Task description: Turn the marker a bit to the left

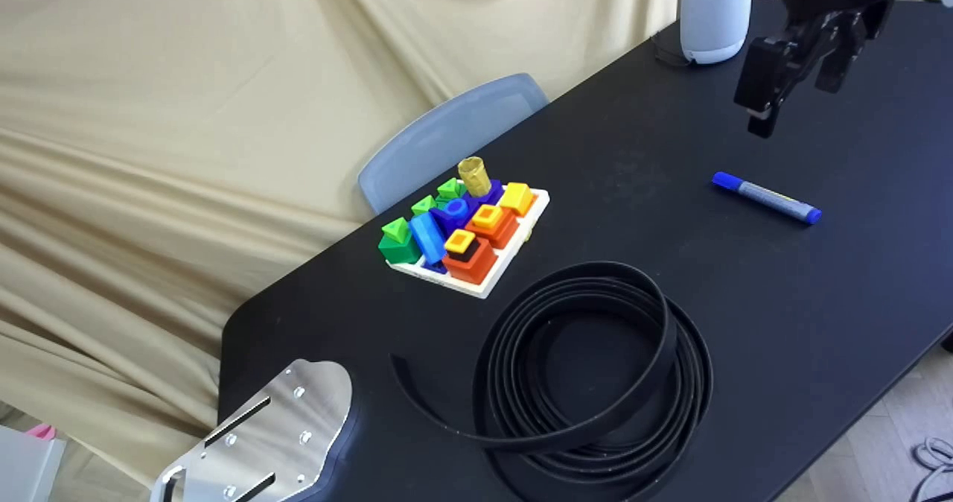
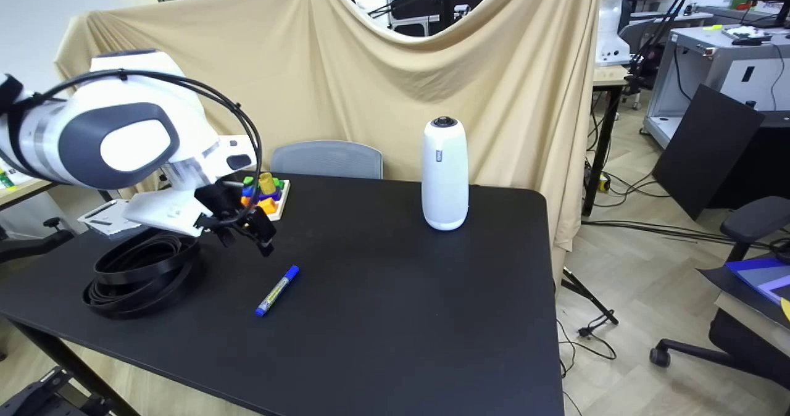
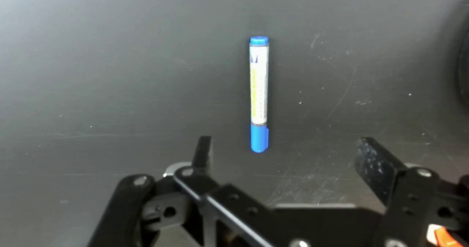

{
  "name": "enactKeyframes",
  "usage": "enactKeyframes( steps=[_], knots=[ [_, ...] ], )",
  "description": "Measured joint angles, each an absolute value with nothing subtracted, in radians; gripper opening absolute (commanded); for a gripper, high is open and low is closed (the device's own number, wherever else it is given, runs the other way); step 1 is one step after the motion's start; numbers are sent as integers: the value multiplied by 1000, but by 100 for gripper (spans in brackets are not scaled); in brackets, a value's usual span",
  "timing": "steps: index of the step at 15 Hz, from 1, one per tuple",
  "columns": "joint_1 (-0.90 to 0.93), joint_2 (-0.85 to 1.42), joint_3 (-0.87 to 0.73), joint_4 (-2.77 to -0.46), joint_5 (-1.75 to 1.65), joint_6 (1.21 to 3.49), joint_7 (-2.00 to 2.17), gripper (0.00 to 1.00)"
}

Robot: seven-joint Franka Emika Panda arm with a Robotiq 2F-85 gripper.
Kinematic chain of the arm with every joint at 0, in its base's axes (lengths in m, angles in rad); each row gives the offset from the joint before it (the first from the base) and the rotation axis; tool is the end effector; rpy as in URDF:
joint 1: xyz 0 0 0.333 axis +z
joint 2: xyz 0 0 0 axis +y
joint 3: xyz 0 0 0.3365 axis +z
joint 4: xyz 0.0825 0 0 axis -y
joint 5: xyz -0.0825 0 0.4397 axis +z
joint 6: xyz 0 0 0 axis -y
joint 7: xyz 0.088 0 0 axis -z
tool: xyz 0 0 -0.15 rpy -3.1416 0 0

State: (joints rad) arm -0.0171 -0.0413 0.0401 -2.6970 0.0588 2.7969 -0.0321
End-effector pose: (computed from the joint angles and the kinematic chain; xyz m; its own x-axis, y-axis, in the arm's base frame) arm 0.4549 0.0083 0.1862 0.9900 -0.0003 0.1408 0.0027 -0.9998 -0.0213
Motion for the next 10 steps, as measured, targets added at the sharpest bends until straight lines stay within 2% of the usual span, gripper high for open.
enactKeyframes(
  steps=[5, 10],
  knots=[
    [-1, 81, 45, -2641, 265, 2818, -283, 100],
    [-27, 184, 49, -2582, 257, 2823, -357, 100]
  ],
)
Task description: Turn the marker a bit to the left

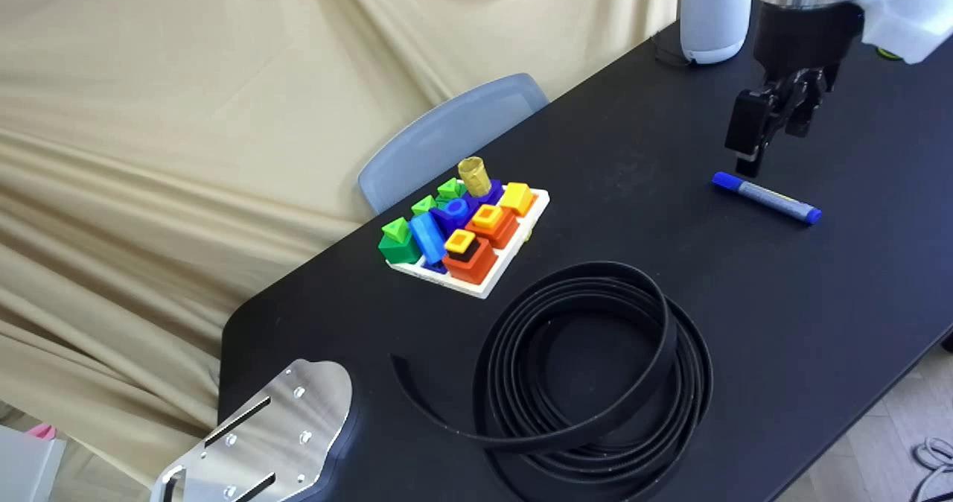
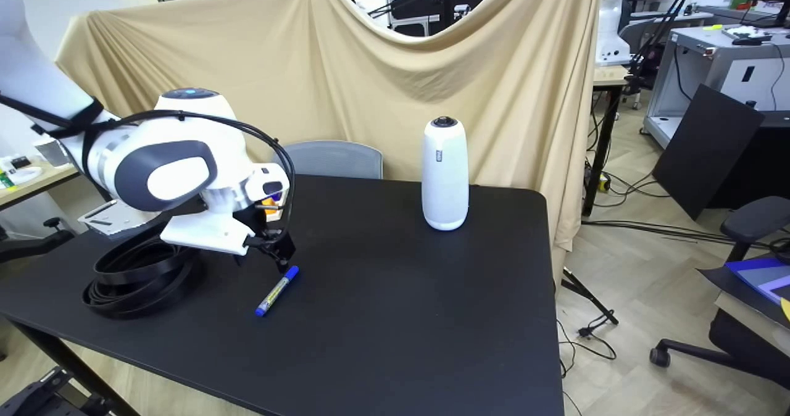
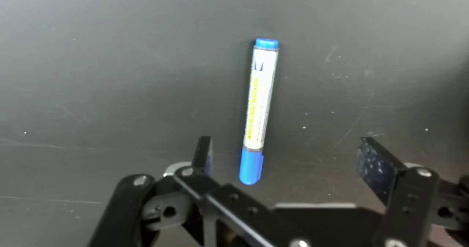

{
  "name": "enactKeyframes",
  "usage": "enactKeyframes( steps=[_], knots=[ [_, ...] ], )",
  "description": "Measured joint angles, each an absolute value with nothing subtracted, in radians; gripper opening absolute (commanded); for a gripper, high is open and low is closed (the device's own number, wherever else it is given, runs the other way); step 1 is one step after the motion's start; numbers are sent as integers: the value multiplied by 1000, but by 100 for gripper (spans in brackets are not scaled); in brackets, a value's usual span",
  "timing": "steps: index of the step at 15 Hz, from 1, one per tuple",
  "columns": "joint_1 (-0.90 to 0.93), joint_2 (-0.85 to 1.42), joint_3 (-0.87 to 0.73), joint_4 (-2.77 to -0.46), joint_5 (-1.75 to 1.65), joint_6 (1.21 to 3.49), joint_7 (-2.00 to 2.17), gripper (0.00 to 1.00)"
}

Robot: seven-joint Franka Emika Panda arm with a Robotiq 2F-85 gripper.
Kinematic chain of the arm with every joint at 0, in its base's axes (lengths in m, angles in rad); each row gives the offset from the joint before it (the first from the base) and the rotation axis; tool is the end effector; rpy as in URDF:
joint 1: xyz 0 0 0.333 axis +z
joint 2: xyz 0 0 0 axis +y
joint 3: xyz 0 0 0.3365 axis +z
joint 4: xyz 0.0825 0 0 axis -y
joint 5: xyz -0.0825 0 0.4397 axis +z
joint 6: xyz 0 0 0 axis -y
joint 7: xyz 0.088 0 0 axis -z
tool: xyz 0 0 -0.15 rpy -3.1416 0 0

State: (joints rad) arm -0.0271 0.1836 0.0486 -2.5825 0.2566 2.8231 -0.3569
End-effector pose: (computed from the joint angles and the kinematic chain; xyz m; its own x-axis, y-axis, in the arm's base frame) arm 0.4759 0.0024 0.1248 0.9883 0.1319 0.0764 0.1379 -0.9872 -0.0800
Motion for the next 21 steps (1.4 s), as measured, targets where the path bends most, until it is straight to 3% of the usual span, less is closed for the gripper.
enactKeyframes(
  steps=[5, 7, 17, 18, 19, 21],
  knots=[
    [-54, 282, 16, -2556, 129, 2851, -330, 100],
    [-47, 312, -12, -2545, 54, 2857, -286, 74],
    [93, 356, -128, -2496, -183, 2865, -66, 5],
    [105, 350, -131, -2495, -191, 2870, -52, 48],
    [114, 339, -133, -2495, -198, 2870, -38, 43],
    [125, 315, -133, -2497, -198, 2867, -23, 48]
  ],
)
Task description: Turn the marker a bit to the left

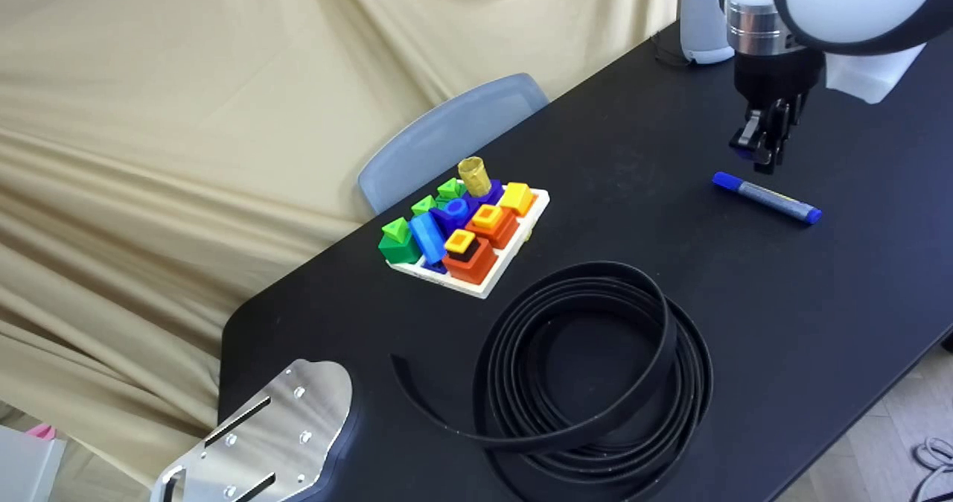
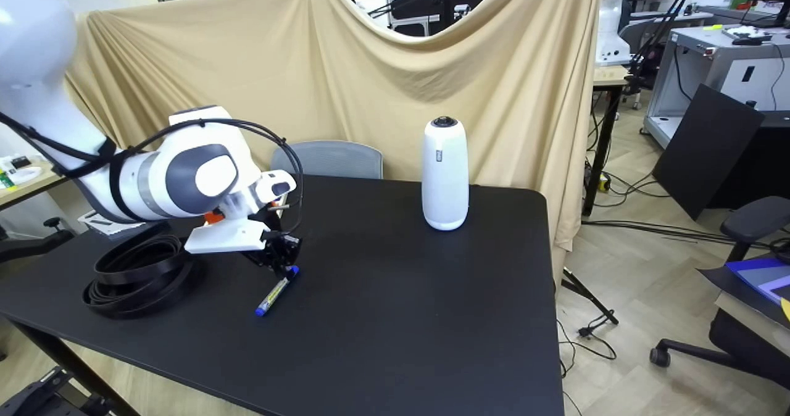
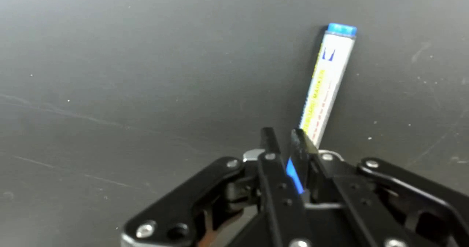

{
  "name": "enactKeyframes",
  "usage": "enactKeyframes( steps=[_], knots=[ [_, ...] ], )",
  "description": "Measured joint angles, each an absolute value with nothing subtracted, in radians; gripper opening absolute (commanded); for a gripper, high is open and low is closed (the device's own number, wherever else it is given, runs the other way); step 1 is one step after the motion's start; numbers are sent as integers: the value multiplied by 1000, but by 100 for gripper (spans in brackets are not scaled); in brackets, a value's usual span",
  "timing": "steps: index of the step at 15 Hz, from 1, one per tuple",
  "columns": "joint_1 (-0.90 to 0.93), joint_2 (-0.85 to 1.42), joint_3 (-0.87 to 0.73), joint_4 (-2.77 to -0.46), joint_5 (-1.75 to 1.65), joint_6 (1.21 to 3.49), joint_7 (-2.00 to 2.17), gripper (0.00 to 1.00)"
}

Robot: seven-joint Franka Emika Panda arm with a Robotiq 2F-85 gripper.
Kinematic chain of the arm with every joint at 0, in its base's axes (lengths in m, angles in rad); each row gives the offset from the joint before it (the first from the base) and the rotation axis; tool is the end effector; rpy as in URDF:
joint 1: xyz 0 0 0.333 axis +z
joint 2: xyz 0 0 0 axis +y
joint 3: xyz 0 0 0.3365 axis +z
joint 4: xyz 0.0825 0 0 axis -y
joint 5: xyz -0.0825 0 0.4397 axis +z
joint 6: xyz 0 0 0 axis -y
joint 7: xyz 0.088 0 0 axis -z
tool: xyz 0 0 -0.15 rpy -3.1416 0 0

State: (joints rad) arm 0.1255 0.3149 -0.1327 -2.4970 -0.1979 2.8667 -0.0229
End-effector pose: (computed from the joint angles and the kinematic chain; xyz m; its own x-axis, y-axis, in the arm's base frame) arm 0.4990 -0.0015 0.0940 0.9762 0.2128 0.0410 0.2075 -0.9726 0.1052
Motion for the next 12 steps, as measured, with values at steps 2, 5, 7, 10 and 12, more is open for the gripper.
enactKeyframes(
  steps=[2, 5, 7, 10, 12],
  knots=[
    [128, 292, -130, -2500, -198, 2863, -16, 61],
    [128, 274, -121, -2500, -196, 2854, -4, 81],
    [128, 272, -110, -2500, -194, 2853, 4, 95],
    [128, 274, -93, -2501, -192, 2852, 22, 100],
    [128, 278, -84, -2502, -188, 2852, 39, 100]
  ],
)
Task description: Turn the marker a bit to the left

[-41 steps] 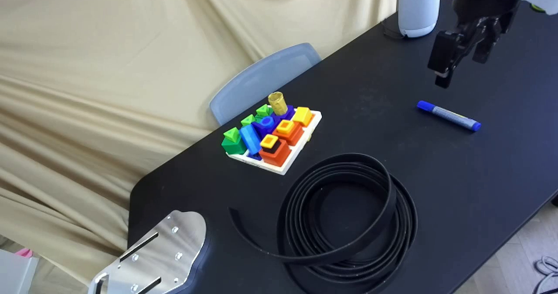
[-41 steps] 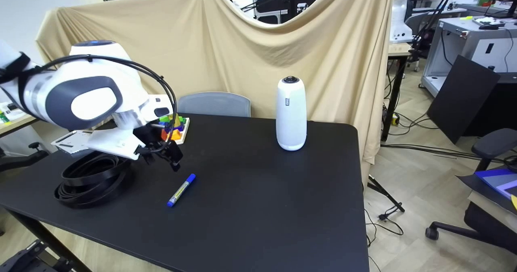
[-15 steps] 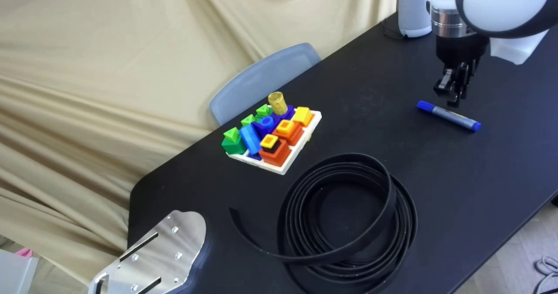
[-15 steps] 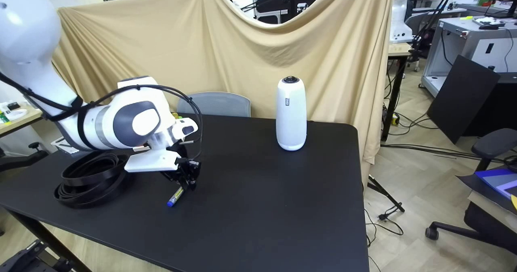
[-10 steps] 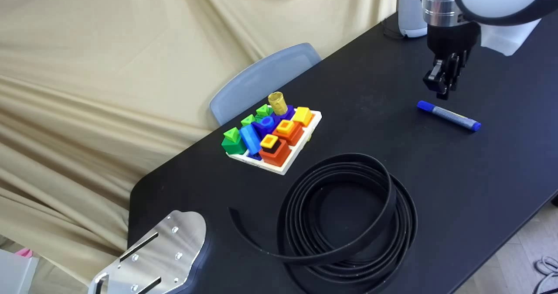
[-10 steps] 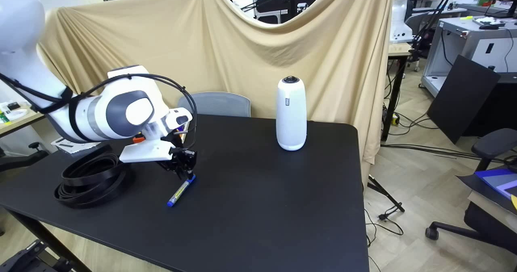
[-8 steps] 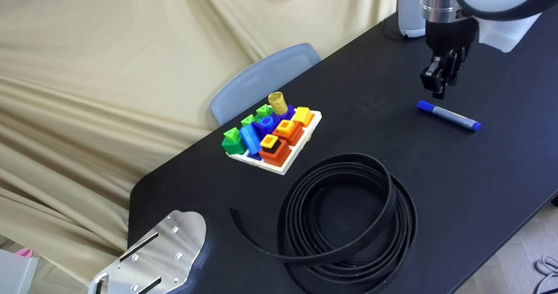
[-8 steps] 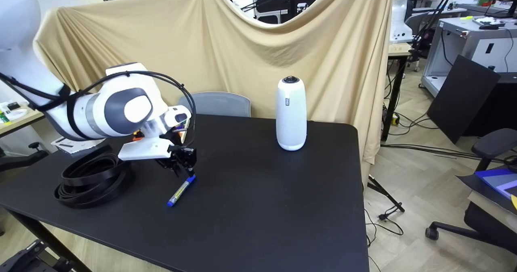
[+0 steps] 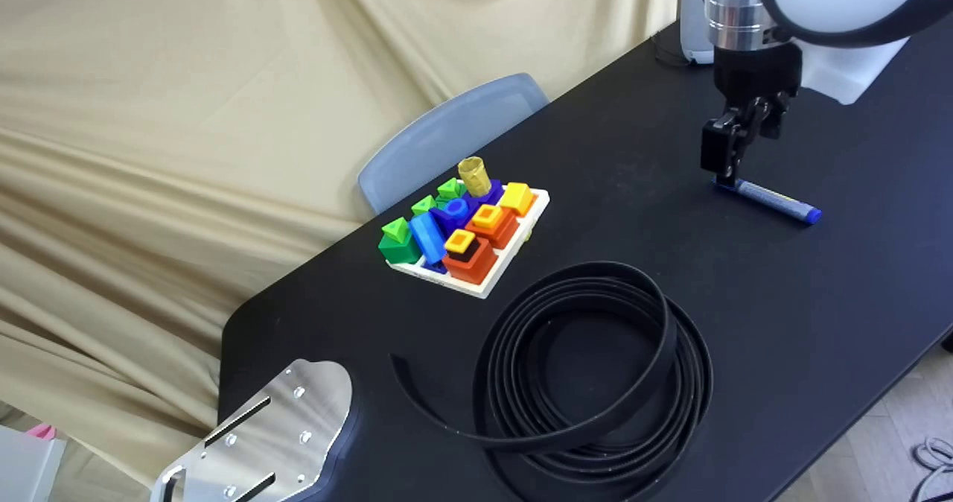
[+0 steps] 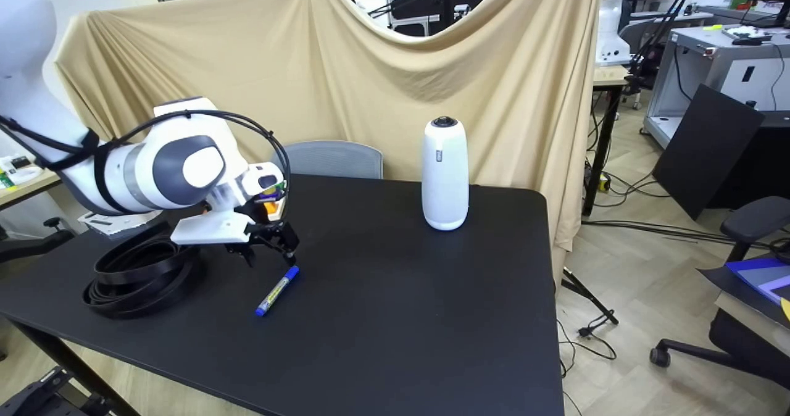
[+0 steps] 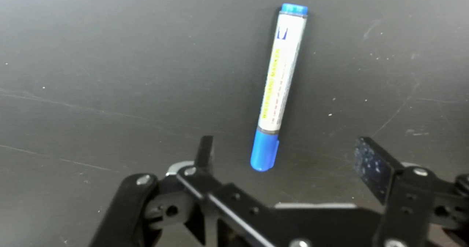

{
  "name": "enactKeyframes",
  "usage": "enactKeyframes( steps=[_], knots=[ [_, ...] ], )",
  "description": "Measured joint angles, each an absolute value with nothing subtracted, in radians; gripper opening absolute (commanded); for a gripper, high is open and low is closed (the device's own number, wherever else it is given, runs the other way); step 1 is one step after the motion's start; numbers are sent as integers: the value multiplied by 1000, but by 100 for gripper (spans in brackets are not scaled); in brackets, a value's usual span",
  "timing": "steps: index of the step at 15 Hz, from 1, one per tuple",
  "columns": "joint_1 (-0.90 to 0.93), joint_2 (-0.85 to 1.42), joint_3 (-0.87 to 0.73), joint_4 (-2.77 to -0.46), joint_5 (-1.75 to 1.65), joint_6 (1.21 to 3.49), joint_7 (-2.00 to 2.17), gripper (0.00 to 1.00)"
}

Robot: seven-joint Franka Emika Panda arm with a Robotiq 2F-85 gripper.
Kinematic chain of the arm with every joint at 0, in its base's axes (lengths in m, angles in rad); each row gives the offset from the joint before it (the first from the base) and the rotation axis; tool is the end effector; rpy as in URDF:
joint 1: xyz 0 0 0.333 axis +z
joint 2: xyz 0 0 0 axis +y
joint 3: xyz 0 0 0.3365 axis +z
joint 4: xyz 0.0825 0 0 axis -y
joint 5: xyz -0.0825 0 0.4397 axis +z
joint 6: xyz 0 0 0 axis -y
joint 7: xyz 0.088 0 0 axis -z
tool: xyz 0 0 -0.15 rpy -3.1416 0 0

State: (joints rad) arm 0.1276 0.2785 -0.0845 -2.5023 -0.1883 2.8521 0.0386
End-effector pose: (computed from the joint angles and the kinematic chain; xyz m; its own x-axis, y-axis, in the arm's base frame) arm 0.5016 0.0258 0.1083 0.9799 0.1885 0.0654 0.1826 -0.9794 0.0866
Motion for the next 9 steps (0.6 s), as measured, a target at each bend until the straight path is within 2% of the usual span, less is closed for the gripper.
enactKeyframes(
  steps=[7, 8, 9],
  knots=[
    [128, 311, -81, -2512, -160, 2853, 77, 99],
    [128, 316, -81, -2513, -157, 2853, 79, 75],
    [128, 320, -81, -2513, -155, 2853, 83, 74]
  ],
)
